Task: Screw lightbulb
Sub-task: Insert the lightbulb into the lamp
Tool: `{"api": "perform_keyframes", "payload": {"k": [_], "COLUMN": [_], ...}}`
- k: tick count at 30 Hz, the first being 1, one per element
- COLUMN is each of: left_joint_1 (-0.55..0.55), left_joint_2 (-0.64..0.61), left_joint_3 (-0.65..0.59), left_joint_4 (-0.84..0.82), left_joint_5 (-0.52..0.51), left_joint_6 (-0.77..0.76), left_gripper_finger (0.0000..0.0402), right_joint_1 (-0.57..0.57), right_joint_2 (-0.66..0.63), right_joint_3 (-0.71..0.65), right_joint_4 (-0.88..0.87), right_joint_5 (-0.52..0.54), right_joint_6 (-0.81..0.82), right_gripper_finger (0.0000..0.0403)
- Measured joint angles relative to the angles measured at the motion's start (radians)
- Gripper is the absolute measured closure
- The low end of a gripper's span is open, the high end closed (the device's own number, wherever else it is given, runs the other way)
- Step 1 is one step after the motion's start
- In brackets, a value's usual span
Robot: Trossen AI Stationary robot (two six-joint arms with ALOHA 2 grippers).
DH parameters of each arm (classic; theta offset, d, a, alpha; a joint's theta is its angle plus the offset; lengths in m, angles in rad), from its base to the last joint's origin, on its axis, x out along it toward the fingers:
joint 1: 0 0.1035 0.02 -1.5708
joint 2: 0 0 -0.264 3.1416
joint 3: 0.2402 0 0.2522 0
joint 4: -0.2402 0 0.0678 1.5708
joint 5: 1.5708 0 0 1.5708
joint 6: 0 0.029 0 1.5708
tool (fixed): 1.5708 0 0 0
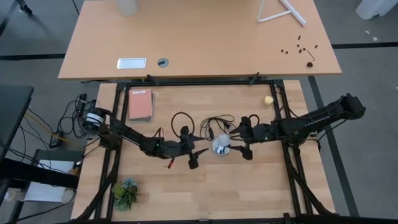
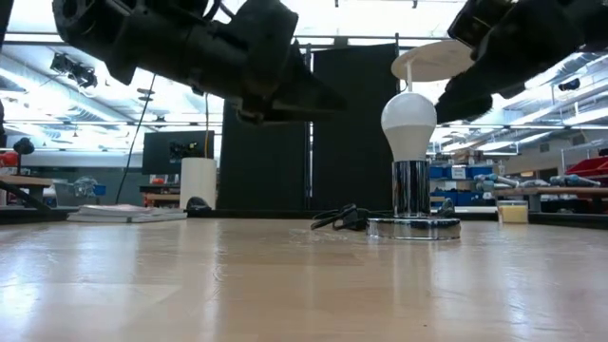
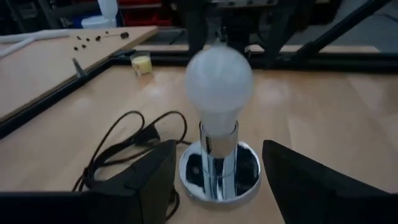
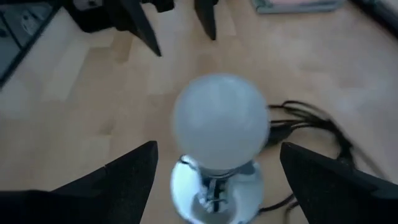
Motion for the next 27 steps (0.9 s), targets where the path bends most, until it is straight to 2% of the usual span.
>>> {"api": "perform_keyframes", "payload": {"k": [3,15,22,27], "left_joint_1": [-0.017,-0.056,-0.054,-0.059], "left_joint_2": [0.001,0.000,-0.004,-0.007], "left_joint_3": [0.001,0.035,0.184,0.358], "left_joint_4": [0.032,0.011,-0.224,-0.487], "left_joint_5": [0.001,0.001,0.000,0.002], "left_joint_6": [-0.001,-0.098,-0.018,-0.018], "left_gripper_finger": [0.0159,0.0159,0.0159,0.0159], "right_joint_1": [0.037,0.248,0.352,0.442], "right_joint_2": [0.000,0.014,0.052,0.140], "right_joint_3": [-0.009,-0.052,-0.052,-0.052], "right_joint_4": [-0.004,-0.020,-0.078,-0.039], "right_joint_5": [0.025,0.328,0.442,0.530], "right_joint_6": [0.055,0.362,0.551,0.561], "right_gripper_finger": [0.0056,0.0056,0.0056,0.0056]}}
